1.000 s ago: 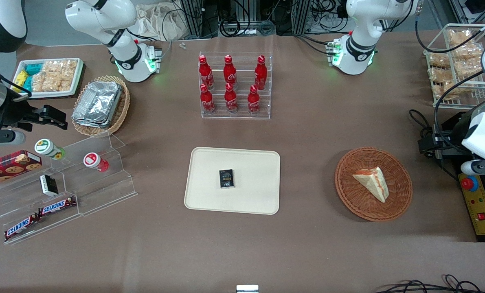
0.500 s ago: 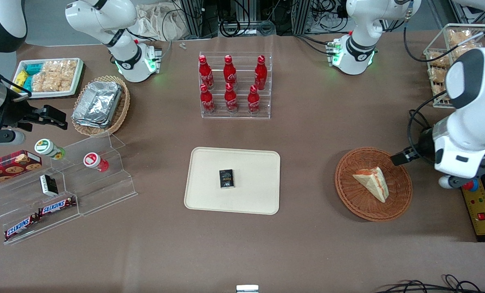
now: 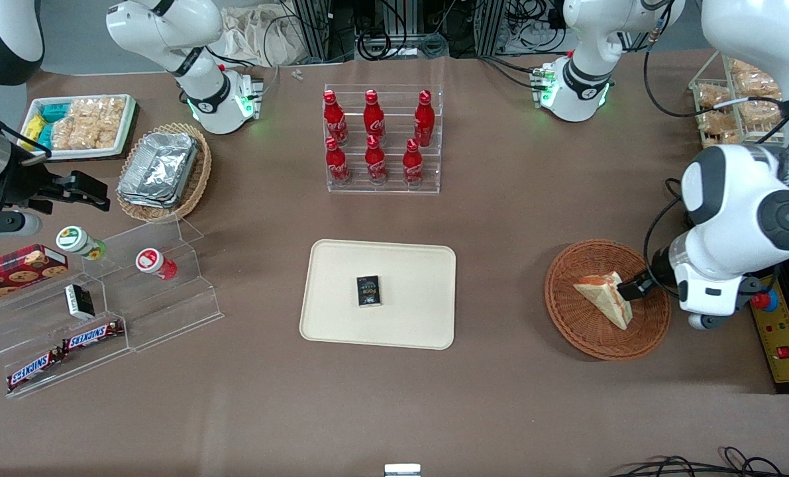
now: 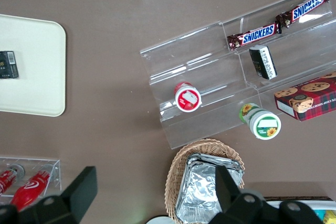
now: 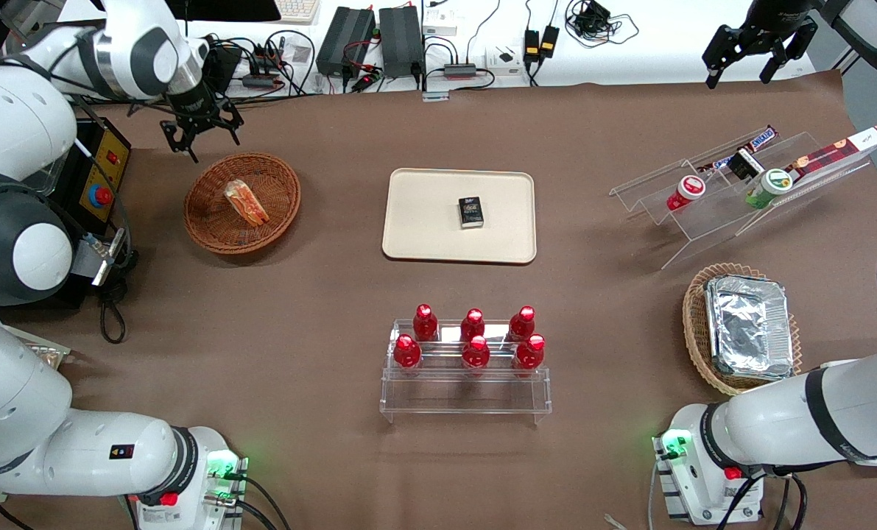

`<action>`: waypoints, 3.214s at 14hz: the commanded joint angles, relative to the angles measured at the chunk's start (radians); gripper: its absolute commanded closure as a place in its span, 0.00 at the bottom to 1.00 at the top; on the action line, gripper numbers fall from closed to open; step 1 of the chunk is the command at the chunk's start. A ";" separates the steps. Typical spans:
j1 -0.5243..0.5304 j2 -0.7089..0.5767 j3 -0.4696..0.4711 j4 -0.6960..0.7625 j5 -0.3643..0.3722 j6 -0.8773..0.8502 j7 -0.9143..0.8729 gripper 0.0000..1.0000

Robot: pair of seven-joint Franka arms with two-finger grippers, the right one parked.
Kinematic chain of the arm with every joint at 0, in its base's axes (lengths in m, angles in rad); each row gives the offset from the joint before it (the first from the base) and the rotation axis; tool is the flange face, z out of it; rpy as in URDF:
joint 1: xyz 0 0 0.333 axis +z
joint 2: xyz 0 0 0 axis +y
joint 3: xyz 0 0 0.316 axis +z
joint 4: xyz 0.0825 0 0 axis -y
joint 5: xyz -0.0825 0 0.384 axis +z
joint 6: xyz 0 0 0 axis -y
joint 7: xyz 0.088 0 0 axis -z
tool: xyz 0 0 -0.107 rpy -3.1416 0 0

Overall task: Place sandwich from basket to tray
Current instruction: 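Lower the left gripper and close it on the sandwich, then lift the sandwich and carry it with the left gripper to the cream tray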

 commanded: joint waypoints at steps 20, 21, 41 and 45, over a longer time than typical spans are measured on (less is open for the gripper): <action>0.043 0.130 -0.003 -0.223 -0.109 0.397 -0.037 0.54; 0.043 0.125 -0.004 -0.223 -0.104 0.394 -0.031 0.75; -0.368 0.314 -0.024 0.627 -0.056 -0.404 0.201 1.00; -0.458 0.481 -0.026 0.643 -0.058 -0.196 0.178 1.00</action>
